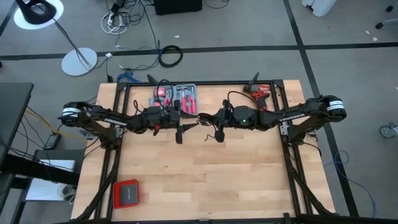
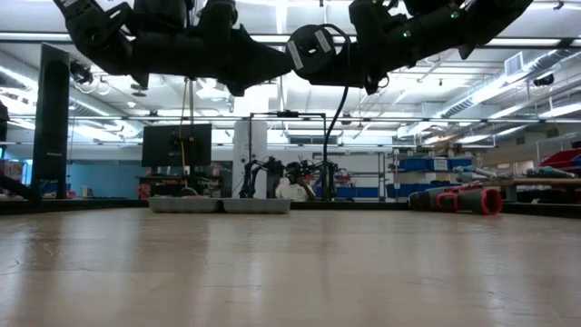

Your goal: Coil cords

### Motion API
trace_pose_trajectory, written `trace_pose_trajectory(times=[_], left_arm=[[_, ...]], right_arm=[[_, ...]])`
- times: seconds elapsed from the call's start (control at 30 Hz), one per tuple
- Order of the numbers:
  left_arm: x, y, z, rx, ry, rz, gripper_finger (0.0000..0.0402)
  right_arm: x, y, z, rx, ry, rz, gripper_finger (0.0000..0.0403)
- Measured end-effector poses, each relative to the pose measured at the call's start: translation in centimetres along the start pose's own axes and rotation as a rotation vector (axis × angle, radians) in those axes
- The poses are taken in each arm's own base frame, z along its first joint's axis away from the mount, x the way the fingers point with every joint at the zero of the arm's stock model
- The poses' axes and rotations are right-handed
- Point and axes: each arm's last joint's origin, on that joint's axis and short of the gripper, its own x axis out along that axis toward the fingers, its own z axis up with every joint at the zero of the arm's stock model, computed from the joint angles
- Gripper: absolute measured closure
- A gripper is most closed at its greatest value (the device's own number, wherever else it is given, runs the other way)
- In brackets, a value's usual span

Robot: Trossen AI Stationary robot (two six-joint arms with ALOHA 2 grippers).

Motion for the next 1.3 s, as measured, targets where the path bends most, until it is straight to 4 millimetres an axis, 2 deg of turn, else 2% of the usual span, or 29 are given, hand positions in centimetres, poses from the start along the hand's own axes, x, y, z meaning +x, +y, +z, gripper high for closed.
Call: trace_pose_trajectory(times=[0.3, 0.43, 0.53, 0.7, 0.77, 1.07, 1.3], left_arm=[[0.6, -0.4, 0.9, 0.004, 0.005, -0.002, 0.0246], [0.7, -0.5, 1.0, 0.004, 0.005, 0.055, 0.0252], [0.8, -0.4, 0.8, 0.002, 0.0, 0.072, 0.0279], [1.5, -0.6, 0.0, -0.034, -0.048, 0.048, 0.0368], [1.7, -0.6, -0.2, -0.05, -0.058, 0.046, 0.0388], [2.1, -0.6, -0.2, -0.058, -0.053, 0.044, 0.0398], [2.2, -0.6, 0.0, -0.051, -0.061, 0.034, 0.04]], right_arm=[[0.2, 0.1, 0.0, 0.003, -0.014, 0.001, 0.0403], [0.2, 0.1, 0.0, 0.01, -0.014, -0.001, 0.0403], [0.2, 0.0, 0.0, 0.014, -0.015, -0.011, 0.0403], [0.2, 0.0, -0.1, 0.021, -0.007, -0.019, 0.0403], [0.2, -0.1, -0.2, 0.019, -0.001, -0.019, 0.0403], [0.1, 0.0, -0.4, 0.022, 0.031, -0.014, 0.0396], [-0.5, 0.0, -0.1, 0.051, 0.04, -0.002, 0.0337]])
